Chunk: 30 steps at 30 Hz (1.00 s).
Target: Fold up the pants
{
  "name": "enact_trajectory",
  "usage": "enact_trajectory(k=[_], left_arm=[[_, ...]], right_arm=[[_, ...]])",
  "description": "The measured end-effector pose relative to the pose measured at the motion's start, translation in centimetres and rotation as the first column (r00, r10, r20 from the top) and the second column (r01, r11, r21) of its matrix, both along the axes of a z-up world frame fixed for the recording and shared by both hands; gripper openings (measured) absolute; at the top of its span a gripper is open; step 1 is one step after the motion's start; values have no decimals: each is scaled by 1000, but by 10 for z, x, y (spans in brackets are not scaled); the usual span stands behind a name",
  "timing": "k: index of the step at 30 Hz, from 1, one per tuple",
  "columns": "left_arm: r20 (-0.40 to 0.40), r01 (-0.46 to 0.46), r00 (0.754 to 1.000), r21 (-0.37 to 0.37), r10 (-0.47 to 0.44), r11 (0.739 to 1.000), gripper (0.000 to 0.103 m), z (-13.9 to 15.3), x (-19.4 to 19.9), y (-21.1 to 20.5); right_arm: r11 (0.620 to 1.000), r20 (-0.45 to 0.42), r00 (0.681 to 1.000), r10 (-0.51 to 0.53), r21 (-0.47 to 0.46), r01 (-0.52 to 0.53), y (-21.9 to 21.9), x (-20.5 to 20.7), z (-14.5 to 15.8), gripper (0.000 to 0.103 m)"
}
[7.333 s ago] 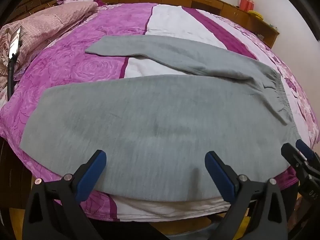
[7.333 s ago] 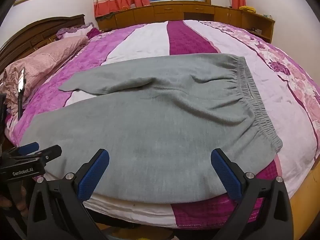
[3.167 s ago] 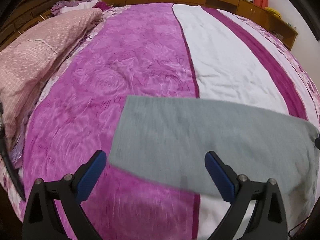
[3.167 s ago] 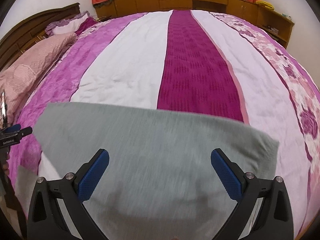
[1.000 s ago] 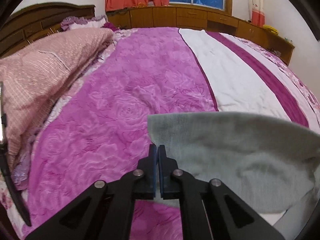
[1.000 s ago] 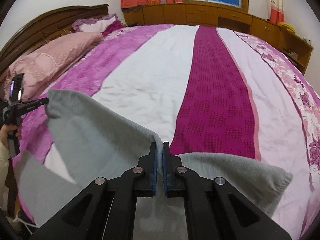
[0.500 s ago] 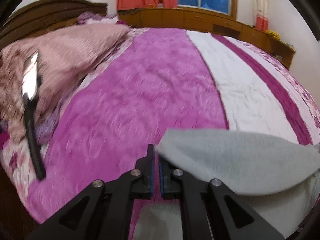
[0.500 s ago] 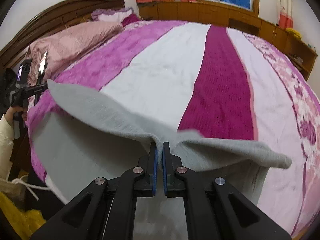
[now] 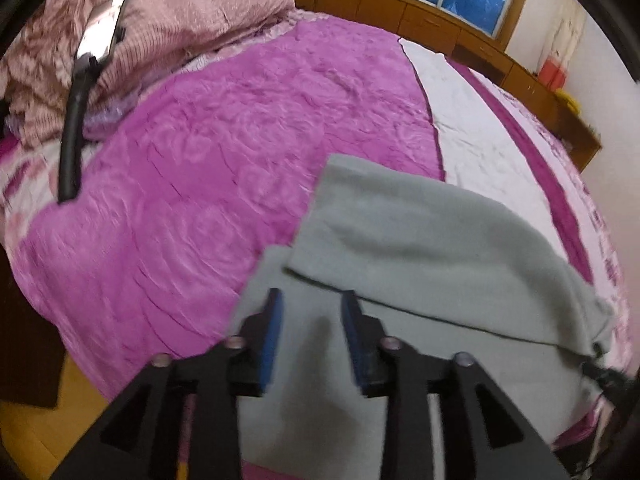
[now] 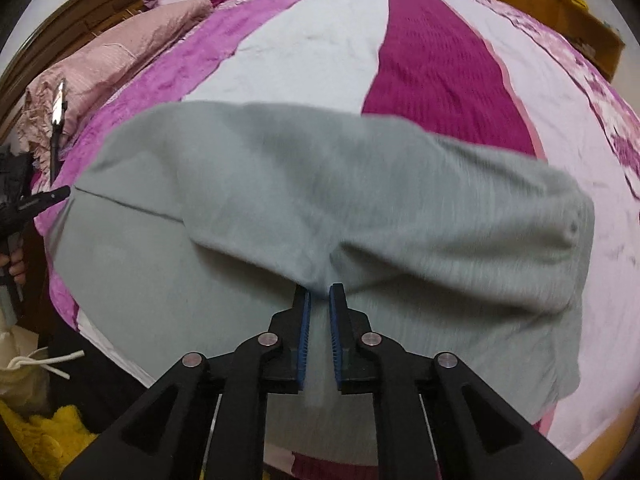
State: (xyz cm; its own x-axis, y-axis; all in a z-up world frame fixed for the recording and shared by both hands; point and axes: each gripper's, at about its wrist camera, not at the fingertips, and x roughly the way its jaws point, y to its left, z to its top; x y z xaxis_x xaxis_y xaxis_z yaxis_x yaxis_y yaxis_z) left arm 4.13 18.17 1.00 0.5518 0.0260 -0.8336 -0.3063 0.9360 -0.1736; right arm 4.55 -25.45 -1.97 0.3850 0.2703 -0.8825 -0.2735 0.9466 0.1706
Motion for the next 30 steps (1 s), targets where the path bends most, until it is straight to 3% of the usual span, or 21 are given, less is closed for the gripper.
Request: enact_trajectory(k=[3, 9, 16, 22, 25, 27, 30], left_arm=[[-25, -8, 1000, -38, 7, 999, 45, -9, 8, -11], [-19, -45, 999, -44, 45, 998, 45, -18, 24, -18], [15, -108, 994, -123, 111, 986, 43, -26, 34, -6], [20, -114, 993, -107, 116, 988, 32, -26, 38, -6], [25, -124, 992, -119, 127, 985, 21, -26, 39, -2], [27, -125, 991, -129, 130, 984, 8, -26, 40, 0], [54, -131, 989, -150, 140, 980, 5, -20, 35, 2]], right_arm=[[999, -21, 999, -43, -19, 43, -3, -4, -11, 25], [997, -10, 997, -77, 10, 77, -8, -5, -20, 28], [992, -35, 994, -103, 70, 106, -21, -8, -13, 29], [955, -45, 964, -261, 134, 265, -66, -17, 1, 29], [919, -56, 939, -338, 195, 342, -82, -18, 1, 29], [898, -69, 925, -374, 223, 379, -89, -18, -1, 29], [874, -83, 913, -399, 268, 406, -94, -17, 0, 31]])
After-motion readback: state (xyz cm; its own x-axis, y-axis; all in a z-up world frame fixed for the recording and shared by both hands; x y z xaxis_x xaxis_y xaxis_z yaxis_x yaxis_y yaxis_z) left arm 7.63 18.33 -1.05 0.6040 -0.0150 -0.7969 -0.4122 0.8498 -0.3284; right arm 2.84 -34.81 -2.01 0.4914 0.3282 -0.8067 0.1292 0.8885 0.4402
